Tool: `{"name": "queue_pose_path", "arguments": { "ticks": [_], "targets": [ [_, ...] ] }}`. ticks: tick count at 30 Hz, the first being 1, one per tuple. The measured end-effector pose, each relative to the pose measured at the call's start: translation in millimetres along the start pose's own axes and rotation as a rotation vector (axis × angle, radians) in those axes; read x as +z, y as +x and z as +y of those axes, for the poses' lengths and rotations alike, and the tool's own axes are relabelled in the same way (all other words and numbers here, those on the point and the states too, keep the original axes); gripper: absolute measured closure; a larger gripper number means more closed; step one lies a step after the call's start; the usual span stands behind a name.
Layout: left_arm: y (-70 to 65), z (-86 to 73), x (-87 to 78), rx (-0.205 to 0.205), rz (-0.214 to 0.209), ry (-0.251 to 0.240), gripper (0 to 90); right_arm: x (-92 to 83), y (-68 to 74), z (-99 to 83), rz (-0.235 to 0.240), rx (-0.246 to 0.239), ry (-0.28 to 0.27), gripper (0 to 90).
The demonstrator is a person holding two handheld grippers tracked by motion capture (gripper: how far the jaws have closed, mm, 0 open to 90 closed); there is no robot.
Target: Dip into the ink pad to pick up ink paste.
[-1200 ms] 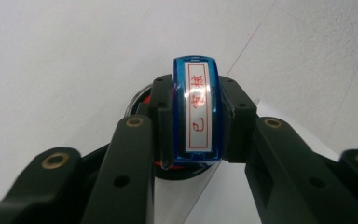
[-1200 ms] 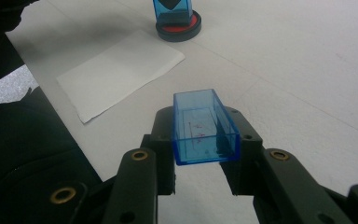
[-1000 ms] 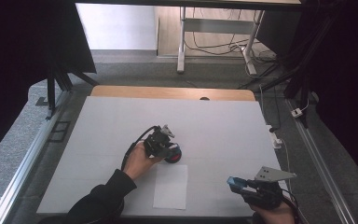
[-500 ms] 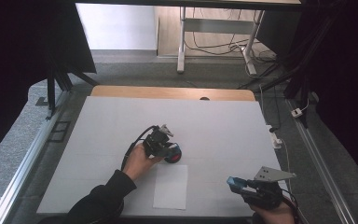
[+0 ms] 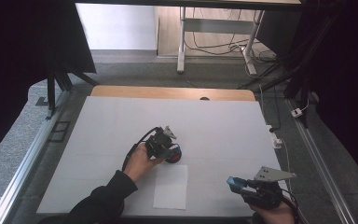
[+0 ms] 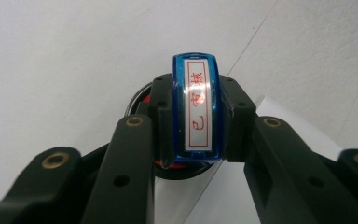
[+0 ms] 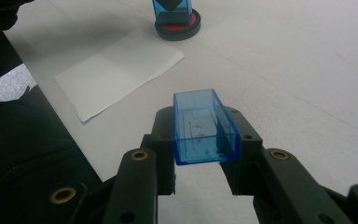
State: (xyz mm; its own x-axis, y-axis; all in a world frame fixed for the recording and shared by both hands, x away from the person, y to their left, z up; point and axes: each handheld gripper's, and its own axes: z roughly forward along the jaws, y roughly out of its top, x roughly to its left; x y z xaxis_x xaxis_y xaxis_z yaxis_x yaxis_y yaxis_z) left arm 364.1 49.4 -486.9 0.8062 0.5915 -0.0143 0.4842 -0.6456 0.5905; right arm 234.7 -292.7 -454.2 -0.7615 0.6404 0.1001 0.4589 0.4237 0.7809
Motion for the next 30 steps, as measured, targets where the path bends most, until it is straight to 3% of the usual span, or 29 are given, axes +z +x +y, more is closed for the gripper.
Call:
{"name": "queue_pose_path", "arguments": {
  "ticks": [4, 6, 12, 18, 25, 30],
  "targets": [
    [-6.6, 2.1, 0.6, 0.032, 0.040, 0.013, 70.5, 0.4, 0.4, 0.0, 0.002, -0.001, 0.002, 68.5],
    [-6.8, 2.2, 0.8, 0.028, 0.041, 0.013, 70.5, 0.4, 0.5, 0.1, 0.000, -0.003, 0.003, 68.6],
    [5.7, -2.8, 0.9, -0.042, -0.033, -0.019, 70.5, 0.7, 0.7, 0.2, -0.002, -0.005, 0.007, 68.6],
    [15.0, -6.7, 0.8, -0.087, -0.087, -0.038, 70.4, 0.6, 0.8, 0.2, -0.001, -0.006, 0.007, 68.6],
    [15.1, -5.8, -0.1, -0.049, -0.087, -0.038, 70.0, 0.0, 0.2, 0.0, 0.002, -0.004, 0.001, 68.5],
    [11.9, -3.6, -2.3, -0.049, -0.075, -0.031, 69.9, -0.6, -0.5, -0.4, 0.005, 0.002, -0.006, 68.5]
  ]
}}
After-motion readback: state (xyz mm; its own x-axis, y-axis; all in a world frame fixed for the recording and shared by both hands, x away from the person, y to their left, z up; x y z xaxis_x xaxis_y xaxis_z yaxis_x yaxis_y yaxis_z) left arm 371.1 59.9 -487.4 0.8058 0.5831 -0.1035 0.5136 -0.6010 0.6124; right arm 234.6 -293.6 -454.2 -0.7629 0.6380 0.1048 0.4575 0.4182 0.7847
